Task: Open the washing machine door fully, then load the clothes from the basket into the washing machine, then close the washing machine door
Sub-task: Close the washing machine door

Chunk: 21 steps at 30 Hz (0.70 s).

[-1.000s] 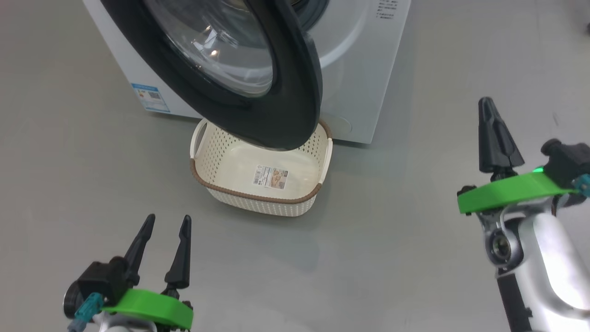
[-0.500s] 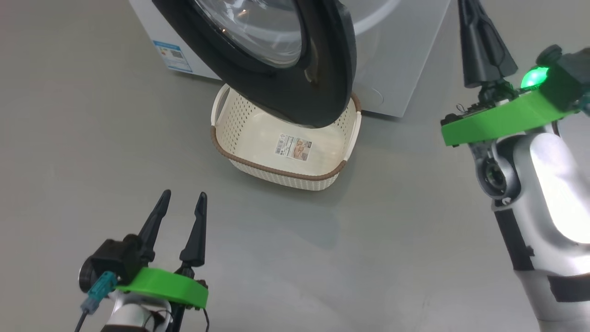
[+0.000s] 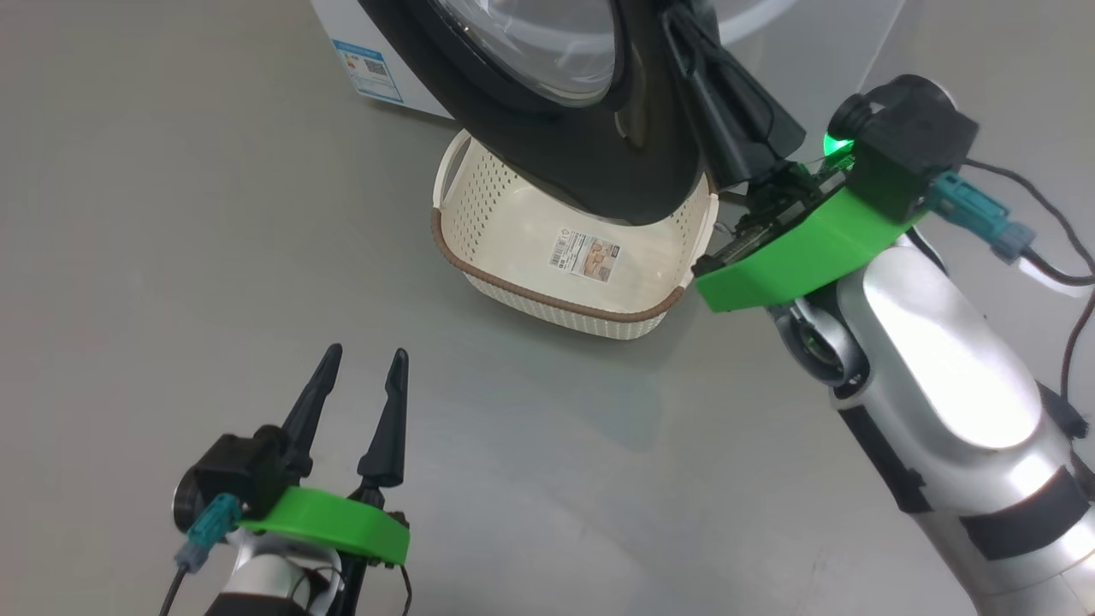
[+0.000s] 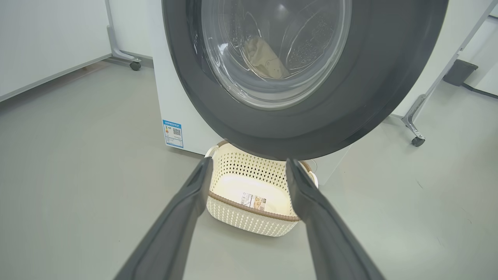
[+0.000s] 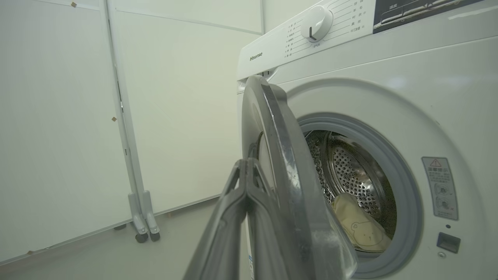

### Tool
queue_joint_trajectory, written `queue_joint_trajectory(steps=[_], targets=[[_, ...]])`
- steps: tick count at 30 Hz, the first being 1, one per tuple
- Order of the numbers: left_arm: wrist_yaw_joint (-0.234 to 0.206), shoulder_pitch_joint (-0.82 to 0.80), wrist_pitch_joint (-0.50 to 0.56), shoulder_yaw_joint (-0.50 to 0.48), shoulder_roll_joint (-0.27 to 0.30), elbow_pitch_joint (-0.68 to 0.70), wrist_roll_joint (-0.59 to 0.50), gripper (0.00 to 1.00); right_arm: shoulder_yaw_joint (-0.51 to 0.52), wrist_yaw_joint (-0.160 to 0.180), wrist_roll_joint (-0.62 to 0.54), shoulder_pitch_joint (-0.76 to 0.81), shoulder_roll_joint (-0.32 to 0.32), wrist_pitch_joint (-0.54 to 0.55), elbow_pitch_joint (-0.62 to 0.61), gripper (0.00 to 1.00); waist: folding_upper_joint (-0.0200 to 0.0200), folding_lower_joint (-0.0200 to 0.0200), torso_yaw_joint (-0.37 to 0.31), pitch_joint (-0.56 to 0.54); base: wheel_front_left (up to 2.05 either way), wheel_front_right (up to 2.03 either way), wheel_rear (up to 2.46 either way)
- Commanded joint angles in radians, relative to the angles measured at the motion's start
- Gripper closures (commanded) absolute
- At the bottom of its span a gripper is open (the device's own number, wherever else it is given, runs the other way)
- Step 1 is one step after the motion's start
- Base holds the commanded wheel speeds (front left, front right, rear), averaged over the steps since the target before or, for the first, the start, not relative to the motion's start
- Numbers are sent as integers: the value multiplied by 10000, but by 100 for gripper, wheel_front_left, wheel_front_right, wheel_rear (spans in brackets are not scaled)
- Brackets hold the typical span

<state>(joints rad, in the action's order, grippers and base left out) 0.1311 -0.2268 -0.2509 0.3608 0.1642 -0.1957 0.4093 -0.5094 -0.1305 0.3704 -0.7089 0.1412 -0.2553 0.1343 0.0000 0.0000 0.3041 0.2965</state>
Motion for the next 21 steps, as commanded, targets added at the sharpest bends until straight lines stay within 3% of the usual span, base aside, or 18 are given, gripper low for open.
queue_joint_trajectory(steps=[1, 13, 21], targets=[[-4, -274, -109, -296, 99, 221, -2, 0, -254, -2, 131, -296, -220, -65, -233, 100, 0, 0, 79, 15, 0, 0, 0], [-4, -333, -109, -158, -109, 119, -1, 0, -2362, -2, 572, -546, 196, -65, 871, 100, 0, 0, 541, 164, 0, 0, 0], [-4, -387, -109, -200, -177, 82, -36, 0, -2153, -2, 706, -637, 407, -65, 2083, 100, 0, 0, 687, 392, 0, 0, 0]])
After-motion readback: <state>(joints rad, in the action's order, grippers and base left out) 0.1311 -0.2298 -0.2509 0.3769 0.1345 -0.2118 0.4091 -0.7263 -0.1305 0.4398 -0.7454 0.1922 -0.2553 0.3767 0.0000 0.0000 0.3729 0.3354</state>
